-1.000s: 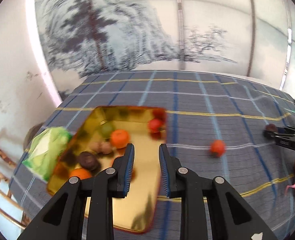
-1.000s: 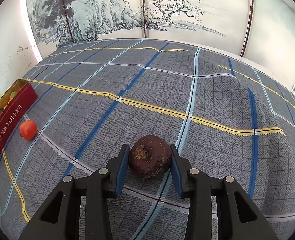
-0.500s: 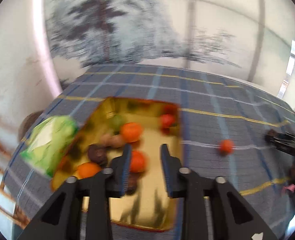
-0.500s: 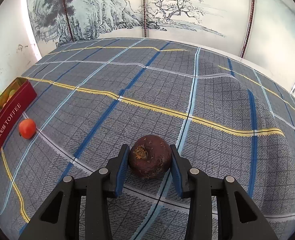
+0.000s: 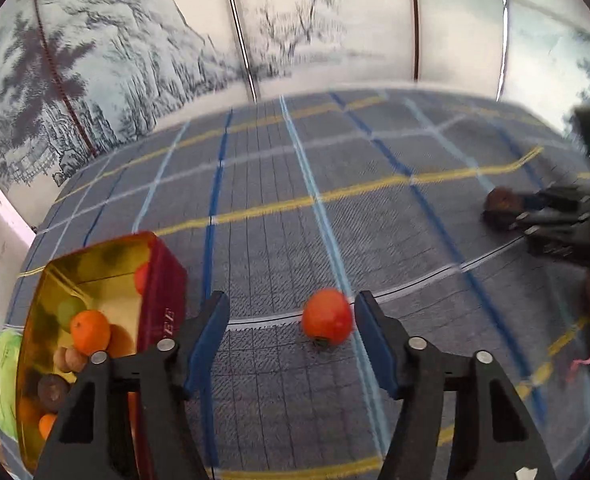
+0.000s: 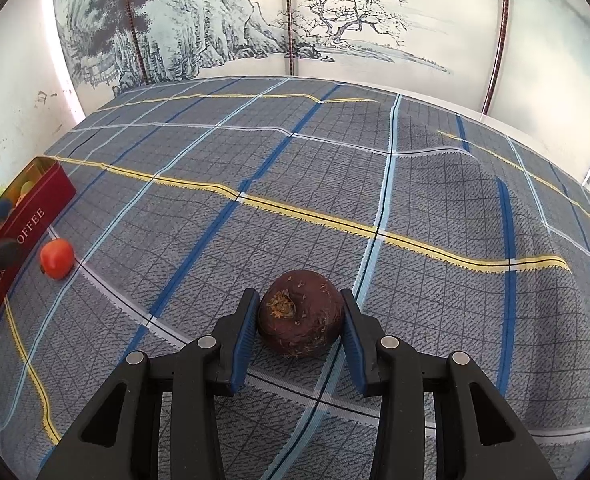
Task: Organize fruits
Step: 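Carry the red tomato in the left tool into the tin and open it, then carry the brown fruit in the right tool into the tin and release it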
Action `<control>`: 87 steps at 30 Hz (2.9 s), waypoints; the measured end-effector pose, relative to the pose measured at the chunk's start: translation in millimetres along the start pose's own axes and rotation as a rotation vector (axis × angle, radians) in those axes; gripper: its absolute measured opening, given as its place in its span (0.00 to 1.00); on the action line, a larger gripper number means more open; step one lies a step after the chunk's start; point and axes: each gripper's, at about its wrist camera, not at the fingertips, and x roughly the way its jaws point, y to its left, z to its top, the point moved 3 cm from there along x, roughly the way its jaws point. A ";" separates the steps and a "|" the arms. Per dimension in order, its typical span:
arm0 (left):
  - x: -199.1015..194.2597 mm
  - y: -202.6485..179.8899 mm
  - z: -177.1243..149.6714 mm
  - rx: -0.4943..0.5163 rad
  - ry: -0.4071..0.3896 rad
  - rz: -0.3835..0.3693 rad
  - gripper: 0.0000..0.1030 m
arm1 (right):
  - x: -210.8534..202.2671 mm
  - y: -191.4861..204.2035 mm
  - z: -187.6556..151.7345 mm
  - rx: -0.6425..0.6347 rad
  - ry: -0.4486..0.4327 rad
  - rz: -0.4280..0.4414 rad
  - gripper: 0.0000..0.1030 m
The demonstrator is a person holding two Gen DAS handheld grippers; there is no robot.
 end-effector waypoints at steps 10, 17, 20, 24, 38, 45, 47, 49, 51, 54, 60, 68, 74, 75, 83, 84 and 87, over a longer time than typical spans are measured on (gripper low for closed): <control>11.6 5.9 -13.4 -0.067 0.033 -0.032 0.26 | -1.4 -2.9 -0.5 0.006 -0.002 0.007 0.40; -50.9 53.6 -20.4 -0.258 -0.031 -0.059 0.26 | -2.8 -2.8 -1.7 -0.003 0.000 -0.003 0.40; -69.6 80.2 -23.9 -0.307 -0.031 -0.042 0.26 | -2.7 -3.1 -1.1 -0.009 0.001 -0.007 0.40; -92.0 120.6 -24.1 -0.320 -0.060 0.057 0.26 | -2.7 -2.5 -0.7 -0.015 0.002 -0.012 0.41; -61.4 186.7 -1.5 -0.318 -0.037 0.181 0.26 | -2.7 -1.4 -1.3 -0.021 0.003 -0.012 0.43; -21.9 177.1 3.8 -0.317 -0.001 0.175 0.26 | -1.4 -2.0 -0.4 -0.025 0.003 -0.009 0.45; -11.2 177.6 3.9 -0.320 0.012 0.183 0.26 | -2.2 -1.5 -1.3 -0.024 0.003 -0.010 0.45; -2.3 178.6 3.0 -0.323 0.023 0.197 0.26 | -1.8 -1.8 -1.1 -0.025 0.003 -0.009 0.45; 4.3 178.7 1.8 -0.324 0.035 0.210 0.26 | -2.3 -1.5 -1.3 -0.024 0.002 -0.009 0.45; 6.5 177.8 1.6 -0.315 0.044 0.222 0.27 | -2.7 -1.4 -1.7 -0.024 0.002 -0.009 0.46; -14.8 164.7 6.1 -0.262 -0.001 0.281 0.42 | -3.4 -1.9 -2.3 -0.024 0.001 -0.010 0.46; -76.0 135.0 -0.3 -0.229 -0.118 0.362 0.78 | -2.3 -2.5 -1.4 -0.019 -0.008 -0.011 0.43; -115.8 110.9 -12.1 -0.196 -0.169 0.396 0.91 | -7.4 -0.2 -4.0 -0.011 -0.004 0.005 0.38; -119.6 108.1 -13.4 -0.195 -0.170 0.394 0.92 | -9.4 1.5 -3.8 -0.012 -0.008 0.007 0.37; -137.4 98.1 -32.5 -0.266 -0.147 0.347 0.95 | -32.3 20.3 -13.8 -0.006 -0.041 0.056 0.37; -138.9 98.2 -36.1 -0.276 -0.146 0.343 0.95 | -33.6 22.2 -15.3 -0.006 -0.042 0.060 0.37; -142.7 98.7 -47.1 -0.292 -0.138 0.343 0.95 | -42.5 24.0 -21.1 0.015 -0.054 0.082 0.37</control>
